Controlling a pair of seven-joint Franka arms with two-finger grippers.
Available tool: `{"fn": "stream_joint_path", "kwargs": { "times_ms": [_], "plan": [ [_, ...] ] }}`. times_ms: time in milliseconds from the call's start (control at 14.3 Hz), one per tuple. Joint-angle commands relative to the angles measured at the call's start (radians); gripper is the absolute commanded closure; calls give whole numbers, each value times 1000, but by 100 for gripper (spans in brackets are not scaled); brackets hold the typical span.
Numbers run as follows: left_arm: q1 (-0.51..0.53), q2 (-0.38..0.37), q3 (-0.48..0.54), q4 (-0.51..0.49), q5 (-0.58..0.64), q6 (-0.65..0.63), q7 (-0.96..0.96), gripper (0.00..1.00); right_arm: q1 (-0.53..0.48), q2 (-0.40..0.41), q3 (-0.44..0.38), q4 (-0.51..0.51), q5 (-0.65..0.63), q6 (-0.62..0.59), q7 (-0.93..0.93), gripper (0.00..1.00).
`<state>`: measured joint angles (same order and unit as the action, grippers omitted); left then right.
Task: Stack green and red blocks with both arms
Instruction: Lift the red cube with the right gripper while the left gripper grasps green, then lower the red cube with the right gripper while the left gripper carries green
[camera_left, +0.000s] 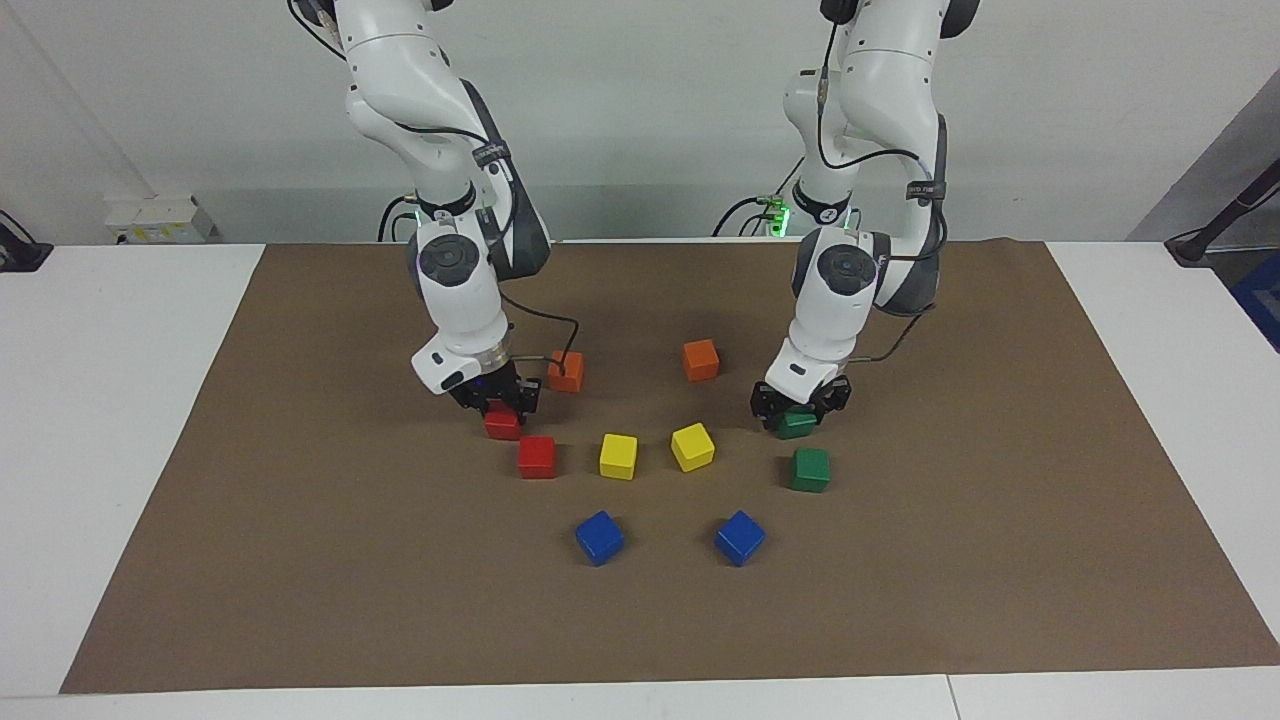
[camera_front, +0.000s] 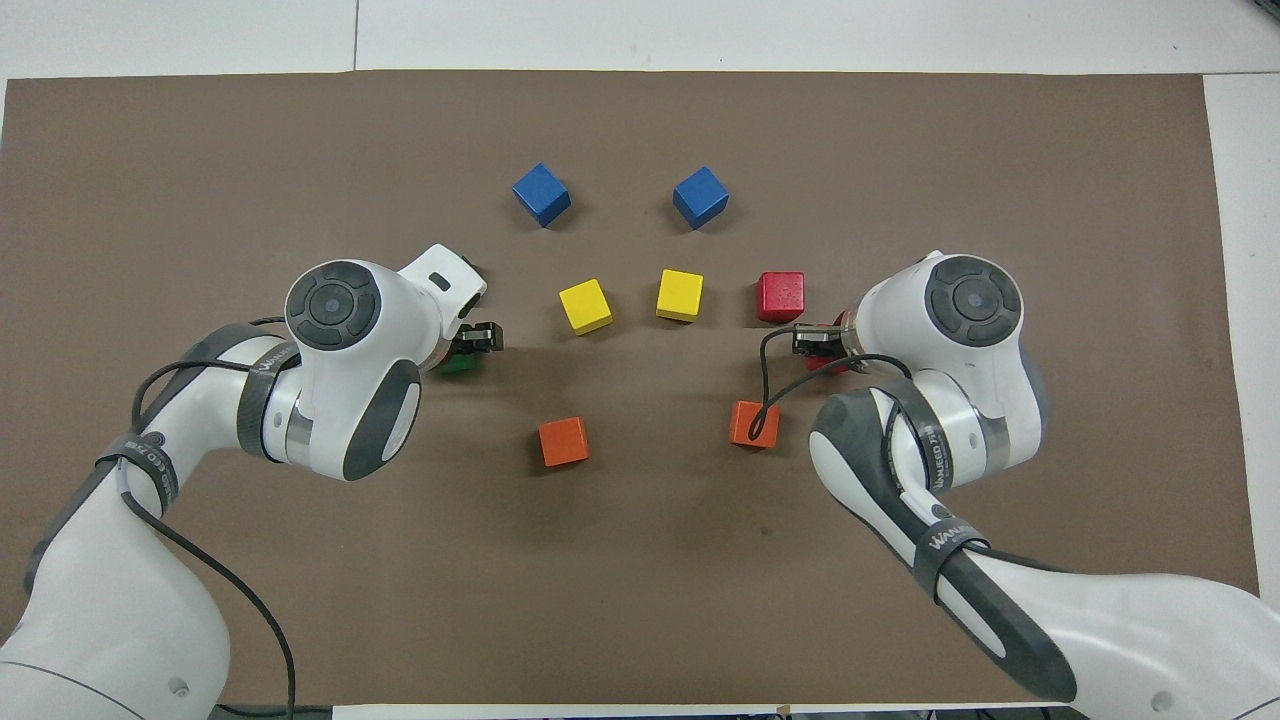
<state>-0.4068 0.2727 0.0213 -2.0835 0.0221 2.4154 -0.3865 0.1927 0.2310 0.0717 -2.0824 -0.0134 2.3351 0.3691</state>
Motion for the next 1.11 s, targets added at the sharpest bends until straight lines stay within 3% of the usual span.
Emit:
{"fn": "stream_joint_path", "kwargs": {
  "times_ms": [0,139,418,767,1045],
  "plan": [
    [-9,-9,9,-23,25,-8,-20,100,-141,-13,7,62,-7,-97,-232,100],
    [-7,-10,9,-18,25,-21,-17,100,-232,-13,7,55,-5,-86,-370,100],
    [11,-33,14,14,25,-62,-8,100,-318,1,7,13,-5,16,-452,100],
    [164,-176,9,62,24,-263,108,100,-326,21,7,5,-5,47,-476,100],
    [356,-240,9,57,10,-361,407,100,-325,21,7,1,-5,58,-475,100]
  ]
}}
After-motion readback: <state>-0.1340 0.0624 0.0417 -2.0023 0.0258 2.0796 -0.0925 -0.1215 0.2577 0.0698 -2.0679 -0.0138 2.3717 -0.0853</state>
